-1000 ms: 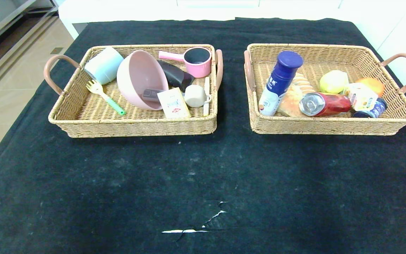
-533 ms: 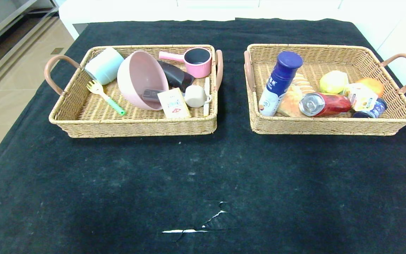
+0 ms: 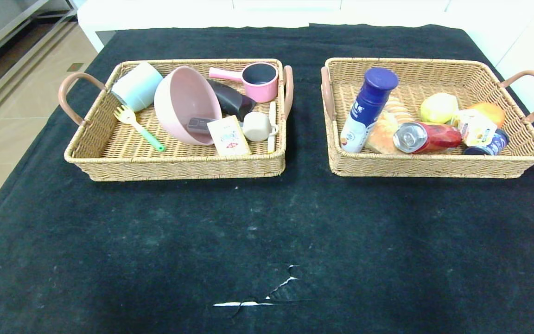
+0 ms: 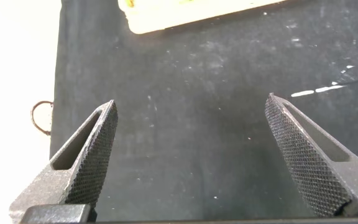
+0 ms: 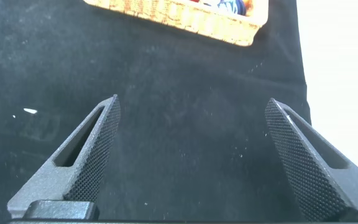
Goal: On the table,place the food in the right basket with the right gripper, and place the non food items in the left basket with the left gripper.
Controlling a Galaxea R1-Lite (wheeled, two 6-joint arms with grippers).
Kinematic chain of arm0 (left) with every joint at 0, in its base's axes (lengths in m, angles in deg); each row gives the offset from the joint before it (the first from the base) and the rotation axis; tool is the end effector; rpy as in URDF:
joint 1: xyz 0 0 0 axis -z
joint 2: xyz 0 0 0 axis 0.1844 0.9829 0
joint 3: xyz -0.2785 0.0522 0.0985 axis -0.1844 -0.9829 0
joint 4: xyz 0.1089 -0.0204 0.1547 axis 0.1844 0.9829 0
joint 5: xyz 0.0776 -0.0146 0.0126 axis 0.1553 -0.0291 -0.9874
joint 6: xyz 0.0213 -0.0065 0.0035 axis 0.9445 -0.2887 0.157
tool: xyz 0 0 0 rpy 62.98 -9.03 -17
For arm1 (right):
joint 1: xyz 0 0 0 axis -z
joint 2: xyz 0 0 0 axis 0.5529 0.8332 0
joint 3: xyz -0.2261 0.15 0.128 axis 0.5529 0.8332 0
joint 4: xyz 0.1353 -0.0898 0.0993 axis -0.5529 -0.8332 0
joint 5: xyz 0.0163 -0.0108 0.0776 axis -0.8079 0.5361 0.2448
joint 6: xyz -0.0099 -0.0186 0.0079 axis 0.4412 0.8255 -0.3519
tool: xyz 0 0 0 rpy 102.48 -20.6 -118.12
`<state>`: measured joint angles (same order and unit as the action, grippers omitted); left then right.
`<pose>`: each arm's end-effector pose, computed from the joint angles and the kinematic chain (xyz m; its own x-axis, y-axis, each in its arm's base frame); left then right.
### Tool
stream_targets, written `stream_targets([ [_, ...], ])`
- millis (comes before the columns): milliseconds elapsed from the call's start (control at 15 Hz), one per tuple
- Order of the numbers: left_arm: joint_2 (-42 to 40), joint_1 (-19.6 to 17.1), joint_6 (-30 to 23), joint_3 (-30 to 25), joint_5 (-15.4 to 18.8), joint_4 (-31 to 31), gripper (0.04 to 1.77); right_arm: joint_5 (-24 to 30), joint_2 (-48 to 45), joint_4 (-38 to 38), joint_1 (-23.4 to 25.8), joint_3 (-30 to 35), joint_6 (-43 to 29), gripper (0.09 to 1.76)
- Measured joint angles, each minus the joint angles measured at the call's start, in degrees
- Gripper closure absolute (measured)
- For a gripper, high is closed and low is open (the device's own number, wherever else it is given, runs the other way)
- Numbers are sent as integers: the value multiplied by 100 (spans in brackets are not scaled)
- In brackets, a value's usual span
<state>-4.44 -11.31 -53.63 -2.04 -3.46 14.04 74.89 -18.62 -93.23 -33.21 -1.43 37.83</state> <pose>-0.0835 -0.0022 0.2308 0.9983 -0.0375 -0.0445 0.0435 0.9888 0.1428 -0.0772 0.0029 0.1884 0.9938 0.1012 0.0460 -0.0913 0.9791 -0.1816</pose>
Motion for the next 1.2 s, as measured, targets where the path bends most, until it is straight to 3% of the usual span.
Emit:
stream_targets([
  [333, -909, 57, -22, -1208, 391, -410, 9, 300, -467, 68, -17, 457, -41, 15],
  [733, -1434, 68, -310, -3493, 257, -3104, 9, 24, -660, 2031, -17, 2147, -185, 15],
  [933, -1467, 68, -308, -4176, 183, -3305, 9, -41, -669, 2266, -17, 2739, -206, 15],
  [1200, -1476, 68, -328, -4508, 130, -3270, 9, -262, -672, 2539, -17, 3206, -201, 15],
])
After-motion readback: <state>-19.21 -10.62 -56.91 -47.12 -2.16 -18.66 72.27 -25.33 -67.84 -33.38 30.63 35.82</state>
